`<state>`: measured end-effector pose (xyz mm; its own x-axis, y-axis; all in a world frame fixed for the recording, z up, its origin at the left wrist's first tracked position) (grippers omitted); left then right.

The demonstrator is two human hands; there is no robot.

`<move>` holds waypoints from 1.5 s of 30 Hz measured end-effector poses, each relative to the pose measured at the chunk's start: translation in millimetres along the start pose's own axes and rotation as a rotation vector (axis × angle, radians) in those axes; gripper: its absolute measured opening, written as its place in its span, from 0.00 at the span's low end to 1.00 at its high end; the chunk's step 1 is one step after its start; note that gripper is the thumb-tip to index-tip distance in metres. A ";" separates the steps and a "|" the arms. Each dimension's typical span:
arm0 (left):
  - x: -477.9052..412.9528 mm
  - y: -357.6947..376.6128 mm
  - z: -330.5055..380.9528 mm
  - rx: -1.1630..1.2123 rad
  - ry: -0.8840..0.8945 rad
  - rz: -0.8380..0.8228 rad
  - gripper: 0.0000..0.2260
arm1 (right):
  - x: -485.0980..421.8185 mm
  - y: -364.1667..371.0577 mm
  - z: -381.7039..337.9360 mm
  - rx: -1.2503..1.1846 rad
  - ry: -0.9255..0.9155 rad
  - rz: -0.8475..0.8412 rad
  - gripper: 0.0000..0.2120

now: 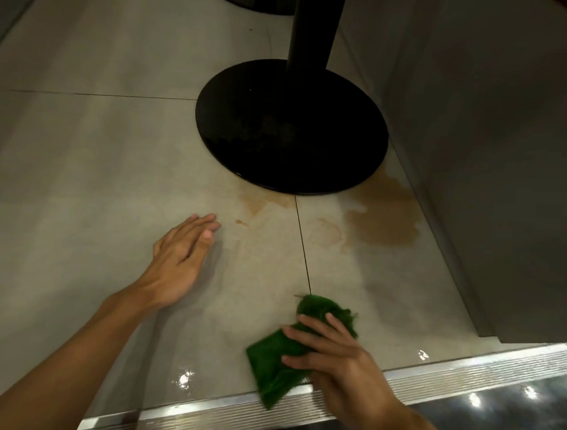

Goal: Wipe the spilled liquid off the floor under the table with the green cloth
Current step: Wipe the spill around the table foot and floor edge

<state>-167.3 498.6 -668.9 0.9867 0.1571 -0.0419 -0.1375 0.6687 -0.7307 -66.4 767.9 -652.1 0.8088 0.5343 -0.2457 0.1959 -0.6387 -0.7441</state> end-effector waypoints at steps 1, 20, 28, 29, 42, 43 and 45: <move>-0.2 0.1 -0.1 0.000 -0.001 0.005 0.25 | 5.6 -11.5 10.6 0.013 0.020 0.017 0.16; -1.0 0.4 -2.5 0.026 -0.003 -0.012 0.25 | 14.4 -2.9 0.9 -0.031 0.045 0.014 0.12; 0.9 1.0 -1.4 0.012 0.006 -0.005 0.26 | 22.7 -65.3 68.6 0.092 0.309 0.209 0.20; 1.2 1.4 -0.8 0.004 0.006 -0.005 0.25 | 15.5 -62.3 69.4 0.104 0.356 0.252 0.21; 10.4 -3.8 6.0 0.208 -0.046 -0.103 0.13 | -38.7 47.4 -44.7 -0.059 0.098 0.141 0.13; 14.3 -5.1 13.5 0.295 -0.068 -0.152 0.14 | -43.8 44.0 -43.3 -0.075 0.106 0.111 0.13; 26.0 -9.5 36.1 0.440 -0.089 -0.298 0.22 | -56.5 35.1 -42.4 -0.140 0.109 0.062 0.13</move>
<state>-143.5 522.5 -638.4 0.9799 -0.0379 0.1959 0.1054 0.9320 -0.3468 -81.8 691.7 -637.9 0.8754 0.4333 -0.2143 0.2128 -0.7434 -0.6341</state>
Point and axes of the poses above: each hand's wrist, its own x-axis away from the middle knuckle, its own y-axis out of the palm, z = x × y, the point moved 7 cm from there along -x, towards the middle knuckle, and after that the axes turned 10 degrees about z, right-handed, at the moved point
